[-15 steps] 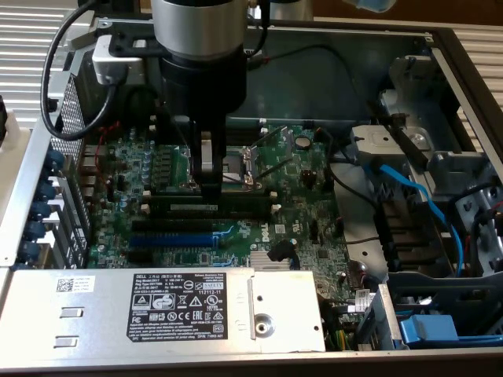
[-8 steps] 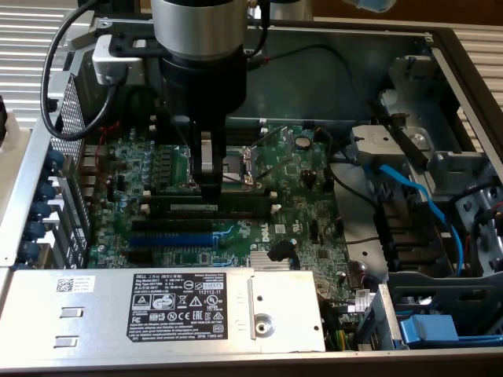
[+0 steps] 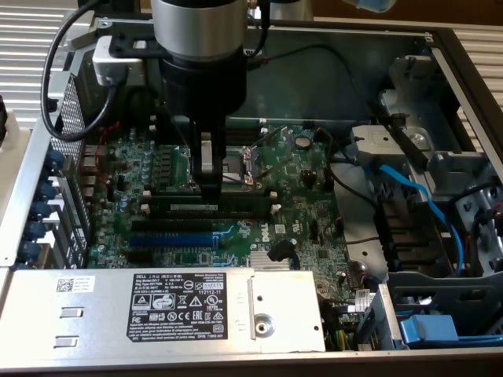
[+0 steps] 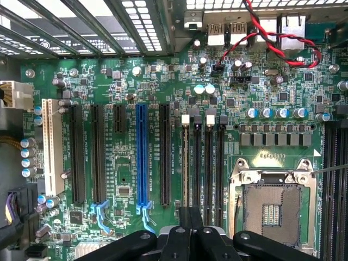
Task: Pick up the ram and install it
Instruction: 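Press down the ram until it locks into place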
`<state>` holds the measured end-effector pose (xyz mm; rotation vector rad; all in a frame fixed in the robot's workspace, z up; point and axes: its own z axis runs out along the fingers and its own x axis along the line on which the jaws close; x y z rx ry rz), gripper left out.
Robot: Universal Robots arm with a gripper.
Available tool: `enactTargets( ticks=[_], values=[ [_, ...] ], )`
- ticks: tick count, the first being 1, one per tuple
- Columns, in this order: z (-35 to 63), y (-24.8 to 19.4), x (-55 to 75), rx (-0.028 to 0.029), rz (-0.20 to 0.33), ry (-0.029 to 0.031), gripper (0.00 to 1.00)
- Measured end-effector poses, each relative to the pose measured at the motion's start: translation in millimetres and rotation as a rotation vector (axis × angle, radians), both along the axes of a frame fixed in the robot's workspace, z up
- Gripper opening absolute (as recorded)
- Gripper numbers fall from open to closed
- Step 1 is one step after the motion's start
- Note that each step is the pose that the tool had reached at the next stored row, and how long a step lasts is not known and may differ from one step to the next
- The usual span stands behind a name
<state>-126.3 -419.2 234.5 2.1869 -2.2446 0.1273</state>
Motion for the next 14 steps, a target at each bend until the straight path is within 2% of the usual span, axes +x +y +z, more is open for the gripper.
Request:
enactTargets(
  ticks=[14],
  values=[
    [-3.4, 0.0, 0.0, 0.0003, 0.000, 0.0002, 0.11]
  ],
)
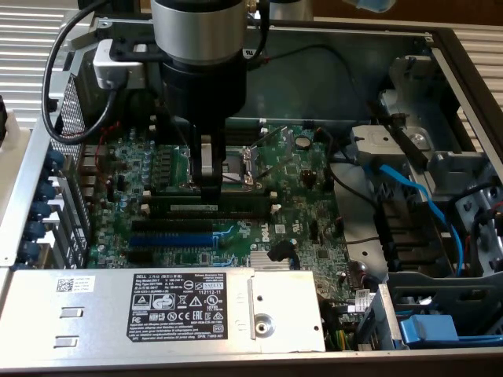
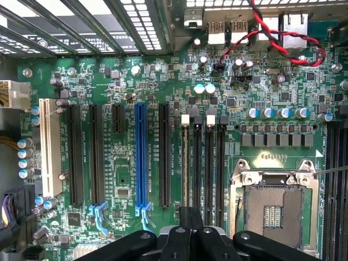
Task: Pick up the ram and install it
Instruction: 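Press down the ram until it locks into place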
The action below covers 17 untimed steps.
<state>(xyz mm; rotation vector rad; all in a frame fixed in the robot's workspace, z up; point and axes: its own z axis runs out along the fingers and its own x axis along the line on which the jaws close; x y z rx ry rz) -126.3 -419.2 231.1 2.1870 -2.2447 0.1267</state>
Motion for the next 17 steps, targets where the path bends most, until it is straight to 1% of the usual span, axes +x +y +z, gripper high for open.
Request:
enactTargets(
  ticks=[12, 17],
  values=[
    [-0.7, -0.1, 0.3, 0.0038, 0.000, 0.0014, 0.11],
    [-1.3, -0.3, 0.5, 0.0067, 0.000, 0.0020, 0.11]
  ],
)
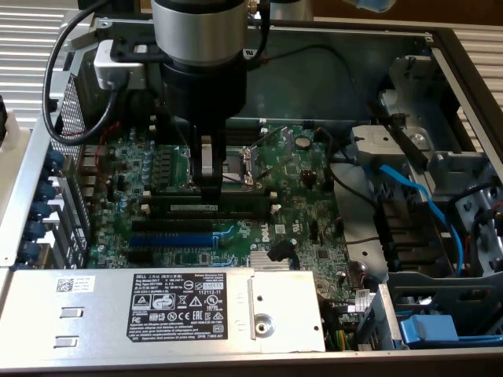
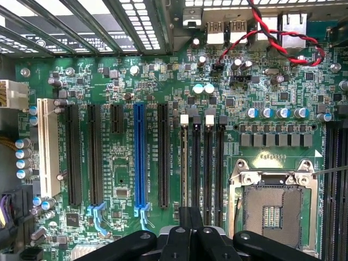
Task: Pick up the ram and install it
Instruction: 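Press down the ram until it locks into place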
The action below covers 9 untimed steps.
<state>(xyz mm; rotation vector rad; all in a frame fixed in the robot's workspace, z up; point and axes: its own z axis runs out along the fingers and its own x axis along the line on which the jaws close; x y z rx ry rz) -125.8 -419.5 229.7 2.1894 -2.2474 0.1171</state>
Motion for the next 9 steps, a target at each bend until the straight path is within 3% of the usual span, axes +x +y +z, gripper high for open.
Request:
enactTargets(
  ticks=[9],
  values=[
    [-0.2, -2.0, 0.3, 0.0033, 0.000, 0.0041, 0.11]
  ],
)
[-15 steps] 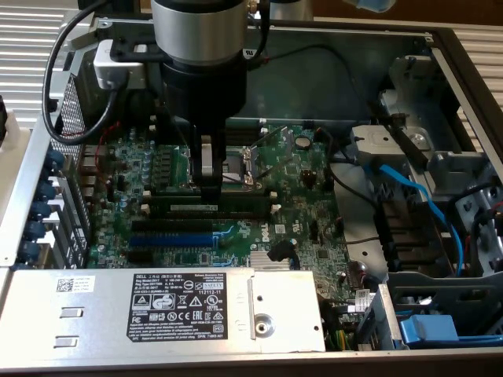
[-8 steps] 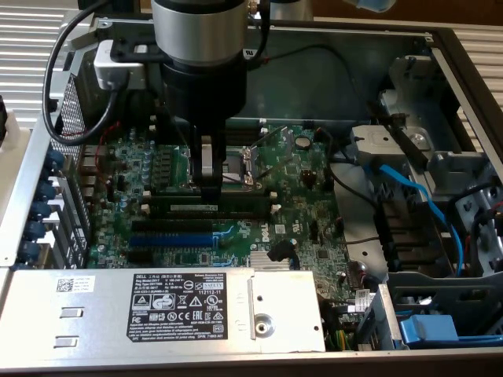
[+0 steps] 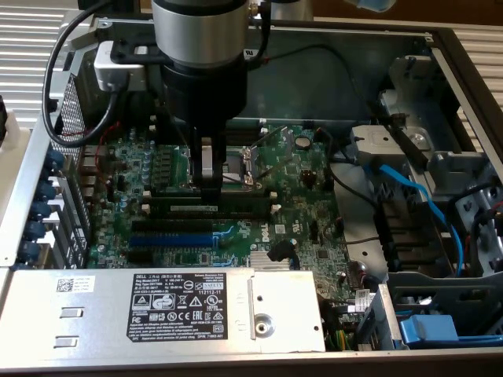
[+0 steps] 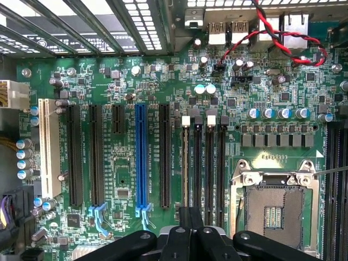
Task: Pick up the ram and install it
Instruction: 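Press down the ram until it locks into place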
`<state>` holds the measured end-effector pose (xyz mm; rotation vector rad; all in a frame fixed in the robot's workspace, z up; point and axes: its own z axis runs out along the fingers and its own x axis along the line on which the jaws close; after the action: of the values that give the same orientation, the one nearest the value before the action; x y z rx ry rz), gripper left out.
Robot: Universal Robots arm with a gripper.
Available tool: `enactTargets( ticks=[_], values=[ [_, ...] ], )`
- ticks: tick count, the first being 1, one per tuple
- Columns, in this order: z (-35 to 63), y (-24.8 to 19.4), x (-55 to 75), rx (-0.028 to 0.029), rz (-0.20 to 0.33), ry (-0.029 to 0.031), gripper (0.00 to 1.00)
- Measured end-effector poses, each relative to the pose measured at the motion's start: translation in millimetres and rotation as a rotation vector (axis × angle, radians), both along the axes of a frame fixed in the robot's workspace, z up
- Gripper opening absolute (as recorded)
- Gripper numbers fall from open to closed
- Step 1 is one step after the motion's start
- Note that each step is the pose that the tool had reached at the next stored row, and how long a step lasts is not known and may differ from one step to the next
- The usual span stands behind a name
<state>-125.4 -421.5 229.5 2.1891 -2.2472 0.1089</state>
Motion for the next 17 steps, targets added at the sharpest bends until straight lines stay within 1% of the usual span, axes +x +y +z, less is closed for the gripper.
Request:
enactTargets(
  ticks=[17],
  values=[
    [-1.2, -0.5, 1.2, 0.0036, 0.000, 0.0038, 0.11]
  ],
)
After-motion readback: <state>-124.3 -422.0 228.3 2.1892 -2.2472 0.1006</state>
